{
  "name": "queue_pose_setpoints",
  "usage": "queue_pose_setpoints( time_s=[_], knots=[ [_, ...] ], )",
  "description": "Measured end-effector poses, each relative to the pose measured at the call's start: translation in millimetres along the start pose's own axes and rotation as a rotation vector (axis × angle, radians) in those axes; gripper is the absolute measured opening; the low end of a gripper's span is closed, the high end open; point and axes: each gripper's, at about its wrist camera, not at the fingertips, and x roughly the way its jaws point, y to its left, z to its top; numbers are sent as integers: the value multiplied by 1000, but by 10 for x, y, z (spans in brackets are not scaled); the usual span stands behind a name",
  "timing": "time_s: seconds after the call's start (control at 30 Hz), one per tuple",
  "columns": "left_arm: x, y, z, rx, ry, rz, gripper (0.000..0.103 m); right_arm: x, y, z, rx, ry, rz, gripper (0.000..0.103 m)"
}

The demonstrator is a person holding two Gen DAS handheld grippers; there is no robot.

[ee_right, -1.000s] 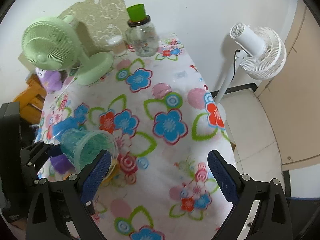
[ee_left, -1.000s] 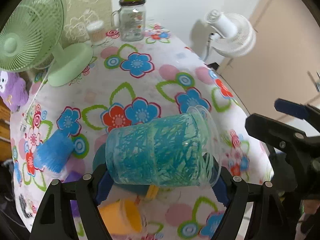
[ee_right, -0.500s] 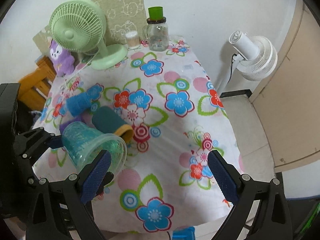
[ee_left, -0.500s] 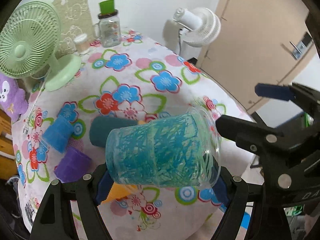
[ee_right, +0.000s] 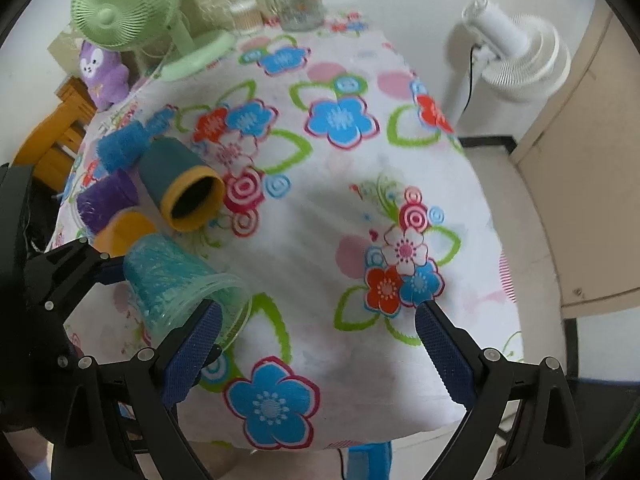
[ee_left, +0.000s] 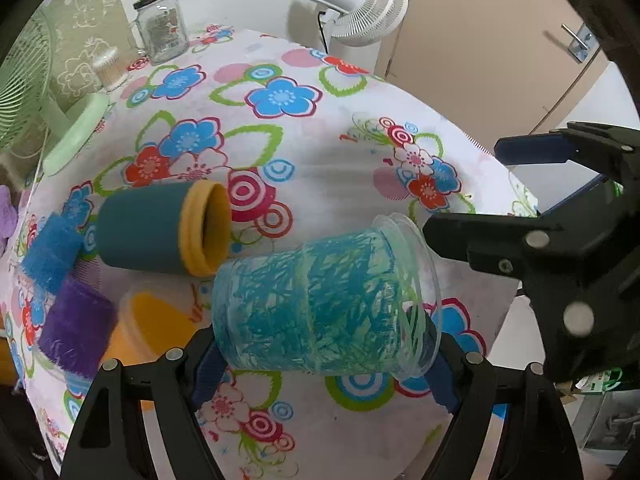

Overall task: Flip cup upside down
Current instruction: 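Lift the teal glitter cup with the right gripper and rotate it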

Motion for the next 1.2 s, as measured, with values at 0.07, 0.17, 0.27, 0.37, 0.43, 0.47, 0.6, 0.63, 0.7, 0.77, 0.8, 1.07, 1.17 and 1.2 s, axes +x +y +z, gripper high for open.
queue_pose_setpoints(
  time_s=[0.07, 0.17, 0.27, 0.37, 0.43, 0.47, 0.6, 0.63, 0.7, 0.77, 0.8, 1.07, 1.17, 1.2],
  knots=[
    [94, -13, 13, -2, 15, -3, 84, 100, -68, 15, 6, 26, 4, 98],
    [232, -25, 42, -2, 30, 24, 84, 204, -137, 43, 15, 48, 22, 98],
    [288, -51, 65, 19, 14, 67, 85, 281, -167, 84, 11, 67, 41, 98],
    [345, -33, 63, -11, 40, 50, 86, 299, -161, 119, -10, 78, 50, 98],
    [341, -26, 48, -34, 56, 45, 90, 278, -141, 144, -26, 80, 61, 98],
    [315, -27, 38, -43, 54, 44, 91, 263, -131, 153, -31, 80, 63, 98],
    [156, -5, -14, -91, 47, 52, 94, 185, -74, 178, -52, 80, 80, 98],
    [104, 9, -28, -105, 51, 56, 94, 154, -52, 182, -57, 81, 88, 98],
    [-17, 38, -47, -131, 44, 62, 94, 80, -3, 186, -71, 77, 100, 98],
    [-174, 61, -68, -150, 28, 86, 95, 11, 48, 200, -88, 70, 109, 98],
    [-250, 69, -82, -155, 22, 103, 96, -40, 91, 216, -102, 62, 115, 98],
    [-692, 331, -321, -384, -4, 88, 96, -342, 437, 321, -247, 2, 128, 98],
    [-744, 413, -449, -492, -2, 83, 96, -411, 587, 353, -320, -10, 132, 98],
    [-739, 427, -473, -516, -2, 82, 96, -428, 630, 352, -342, -11, 136, 98]
  ],
)
